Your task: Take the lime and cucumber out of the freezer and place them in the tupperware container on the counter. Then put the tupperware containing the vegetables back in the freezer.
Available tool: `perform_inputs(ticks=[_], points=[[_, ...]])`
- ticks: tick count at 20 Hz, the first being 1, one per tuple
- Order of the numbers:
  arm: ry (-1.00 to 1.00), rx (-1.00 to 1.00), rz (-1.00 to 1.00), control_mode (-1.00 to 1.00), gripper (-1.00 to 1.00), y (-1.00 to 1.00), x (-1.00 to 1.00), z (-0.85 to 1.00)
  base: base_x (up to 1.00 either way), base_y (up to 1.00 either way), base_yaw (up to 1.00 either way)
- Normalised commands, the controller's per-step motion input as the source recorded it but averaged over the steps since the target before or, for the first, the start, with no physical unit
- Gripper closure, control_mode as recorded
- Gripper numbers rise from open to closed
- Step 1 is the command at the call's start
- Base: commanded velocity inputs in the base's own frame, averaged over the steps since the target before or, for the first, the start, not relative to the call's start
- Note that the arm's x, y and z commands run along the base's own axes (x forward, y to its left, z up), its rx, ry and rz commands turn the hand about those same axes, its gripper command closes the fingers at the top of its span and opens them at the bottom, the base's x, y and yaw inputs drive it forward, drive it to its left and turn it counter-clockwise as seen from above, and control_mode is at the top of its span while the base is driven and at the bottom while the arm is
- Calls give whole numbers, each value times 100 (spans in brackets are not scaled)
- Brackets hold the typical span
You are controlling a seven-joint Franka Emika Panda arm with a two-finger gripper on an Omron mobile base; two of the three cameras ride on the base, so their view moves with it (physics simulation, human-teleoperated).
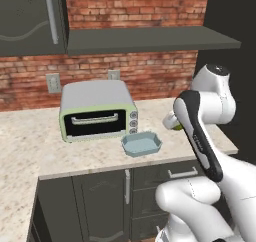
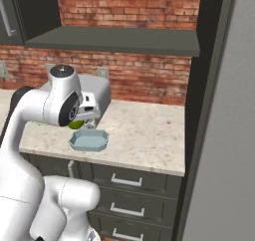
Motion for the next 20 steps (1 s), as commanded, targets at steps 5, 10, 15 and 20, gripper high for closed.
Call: perform_inputs(ticks=[5,10,15,20], points=[[5,-4,9,-100,100,19,69,-90,0,0,0],[2,0,7,-100,100,20,56,-60,0,0,0],[4,0,1,-100,100,4,37,-35,0,0,0],[5,0,0,-100,100,0,22,-24,0,0,0]])
